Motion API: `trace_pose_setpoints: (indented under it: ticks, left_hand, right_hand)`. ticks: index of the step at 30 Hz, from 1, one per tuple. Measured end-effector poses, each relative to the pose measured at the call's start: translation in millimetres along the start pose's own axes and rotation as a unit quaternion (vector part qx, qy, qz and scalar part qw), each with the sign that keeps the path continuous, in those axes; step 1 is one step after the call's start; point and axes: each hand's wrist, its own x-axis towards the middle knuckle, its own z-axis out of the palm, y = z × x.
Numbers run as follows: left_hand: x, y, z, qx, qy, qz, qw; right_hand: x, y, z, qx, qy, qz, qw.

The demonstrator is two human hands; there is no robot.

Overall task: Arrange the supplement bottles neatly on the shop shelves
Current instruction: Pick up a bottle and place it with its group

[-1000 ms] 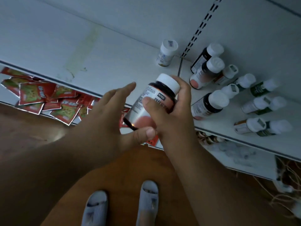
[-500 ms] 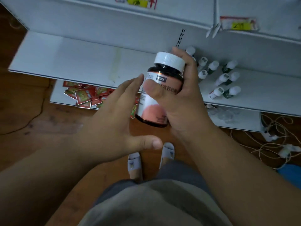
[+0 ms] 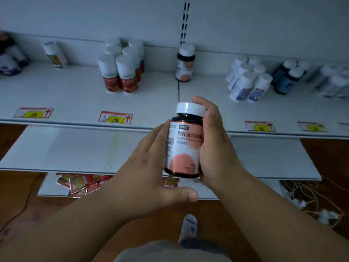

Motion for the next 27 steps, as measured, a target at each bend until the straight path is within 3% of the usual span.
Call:
trace_pose_setpoints:
  ticks: [5,9,14,20,27]
  left_hand:
    - [73.3,16.2,18.5,0.026,0.028,0.045,0.998]
    - [136.3,13.8,36.9,0.061,0.057,0.000,0.997]
    - [190.4,-20.8,37.2,0.173,0.030,-0.041,0.984]
    - [239.7,-60.5,21.2,0.217,-0.056,-0.054,0.973]
    - [271.5,-79.1,18.4,0.275,-0.057,-0.040,0.959]
  right_hand:
    - [49.3,-31.4,-55.7,-0.057,-0.025,-0.002,0.998]
    - [102.2,-45.5,-83.3,-0.115,-0.027,-0.049,0.992]
    - [161.0,-40.3,-92.8,-0.171,-0.047,-0.038,0.983]
    - [223.6,-22.4,-104.7,-0.264,0.026,-0.022,0.964]
    - [276.5,-14.8,-113.6,-0.302,0.079,-0.022,0.950]
